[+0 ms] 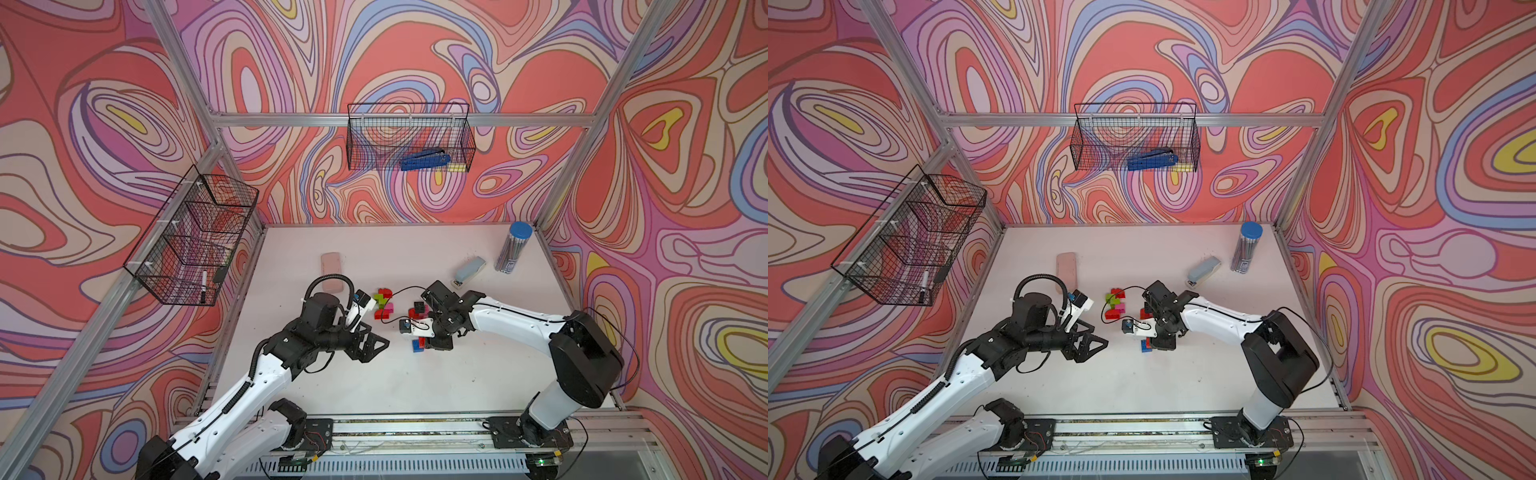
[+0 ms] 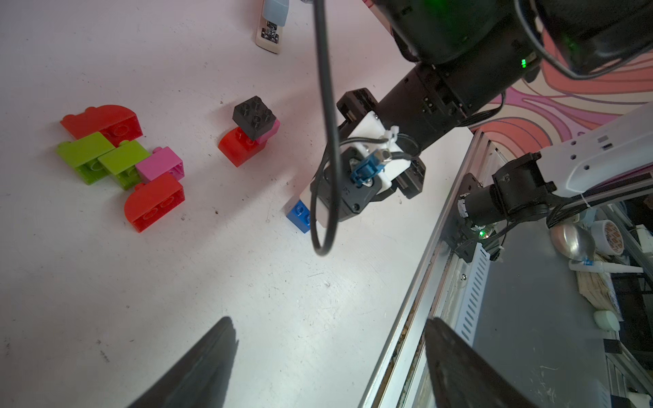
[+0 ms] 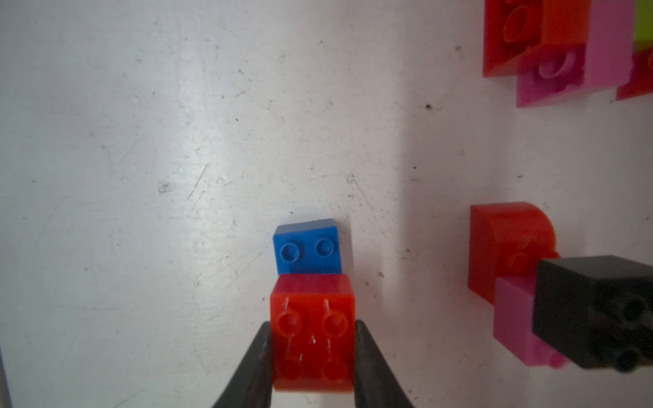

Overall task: Assemble the letter s with lego
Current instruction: Assemble the lego brick with the lego brick.

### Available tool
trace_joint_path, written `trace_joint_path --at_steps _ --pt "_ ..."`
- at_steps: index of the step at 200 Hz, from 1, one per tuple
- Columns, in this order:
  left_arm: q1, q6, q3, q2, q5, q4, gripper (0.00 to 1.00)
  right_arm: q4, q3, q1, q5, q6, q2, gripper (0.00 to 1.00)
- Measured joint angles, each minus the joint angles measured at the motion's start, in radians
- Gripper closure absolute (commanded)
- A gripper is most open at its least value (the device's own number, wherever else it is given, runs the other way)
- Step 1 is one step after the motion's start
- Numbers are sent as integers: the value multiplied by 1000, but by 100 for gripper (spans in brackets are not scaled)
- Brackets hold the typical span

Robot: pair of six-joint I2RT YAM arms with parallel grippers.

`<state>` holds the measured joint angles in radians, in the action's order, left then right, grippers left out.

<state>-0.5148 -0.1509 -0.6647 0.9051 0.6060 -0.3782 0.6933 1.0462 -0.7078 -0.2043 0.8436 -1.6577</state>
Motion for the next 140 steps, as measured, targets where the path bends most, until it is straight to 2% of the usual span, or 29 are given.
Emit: trace_joint_path --at_steps 140 --pt "0 0 0 3 12 0 15 87 67 23 -15 37 -60 81"
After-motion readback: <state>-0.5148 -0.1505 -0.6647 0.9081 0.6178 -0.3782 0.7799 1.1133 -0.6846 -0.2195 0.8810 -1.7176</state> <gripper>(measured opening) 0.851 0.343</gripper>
